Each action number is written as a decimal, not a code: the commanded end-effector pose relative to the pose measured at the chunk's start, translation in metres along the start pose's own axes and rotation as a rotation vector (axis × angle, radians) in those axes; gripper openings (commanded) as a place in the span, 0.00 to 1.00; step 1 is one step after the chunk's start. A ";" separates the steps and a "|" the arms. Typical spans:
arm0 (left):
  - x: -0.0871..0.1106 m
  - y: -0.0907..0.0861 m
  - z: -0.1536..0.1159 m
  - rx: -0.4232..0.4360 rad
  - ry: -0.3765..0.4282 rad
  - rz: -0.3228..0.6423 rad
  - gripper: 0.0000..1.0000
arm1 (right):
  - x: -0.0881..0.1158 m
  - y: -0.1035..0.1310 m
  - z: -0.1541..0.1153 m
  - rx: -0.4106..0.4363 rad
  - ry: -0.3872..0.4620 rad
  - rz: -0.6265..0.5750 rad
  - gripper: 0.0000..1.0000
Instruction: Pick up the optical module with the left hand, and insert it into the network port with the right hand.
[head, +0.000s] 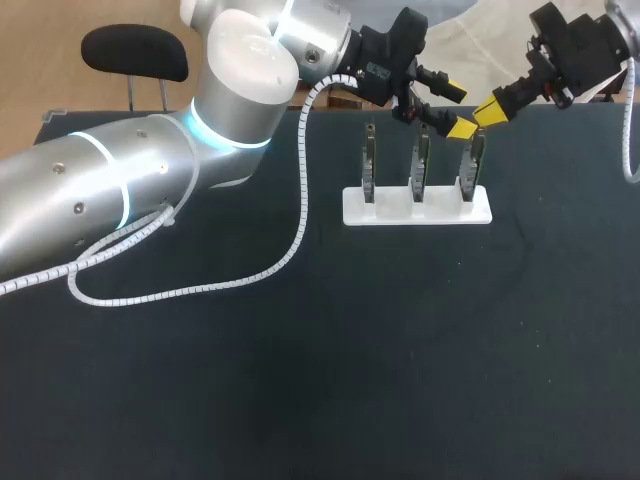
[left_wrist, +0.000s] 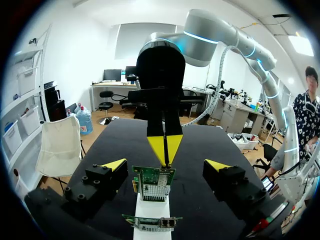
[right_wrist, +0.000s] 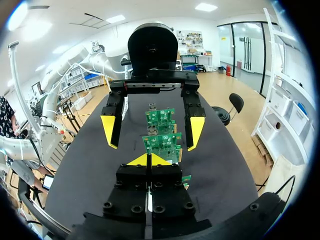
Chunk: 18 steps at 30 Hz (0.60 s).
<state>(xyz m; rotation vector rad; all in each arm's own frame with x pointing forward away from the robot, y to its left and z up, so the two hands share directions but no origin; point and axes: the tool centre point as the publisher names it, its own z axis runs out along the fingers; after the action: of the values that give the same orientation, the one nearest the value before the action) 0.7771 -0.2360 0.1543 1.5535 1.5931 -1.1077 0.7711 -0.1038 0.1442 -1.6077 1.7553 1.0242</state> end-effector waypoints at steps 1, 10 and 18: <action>-0.001 0.002 0.000 0.004 0.004 -0.001 1.00 | 0.005 -0.003 0.004 -0.007 0.001 0.003 0.00; -0.001 0.002 0.000 0.004 0.004 -0.001 1.00 | 0.007 -0.001 0.007 -0.013 -0.006 0.013 0.00; -0.001 0.002 0.000 0.004 0.004 -0.001 1.00 | 0.009 -0.001 0.007 -0.014 -0.006 0.018 0.00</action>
<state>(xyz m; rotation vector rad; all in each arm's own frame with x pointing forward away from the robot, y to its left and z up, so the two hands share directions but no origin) 0.7771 -0.2360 0.1543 1.5536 1.5931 -1.1076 0.7686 -0.1038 0.1411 -1.5967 1.7665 1.0446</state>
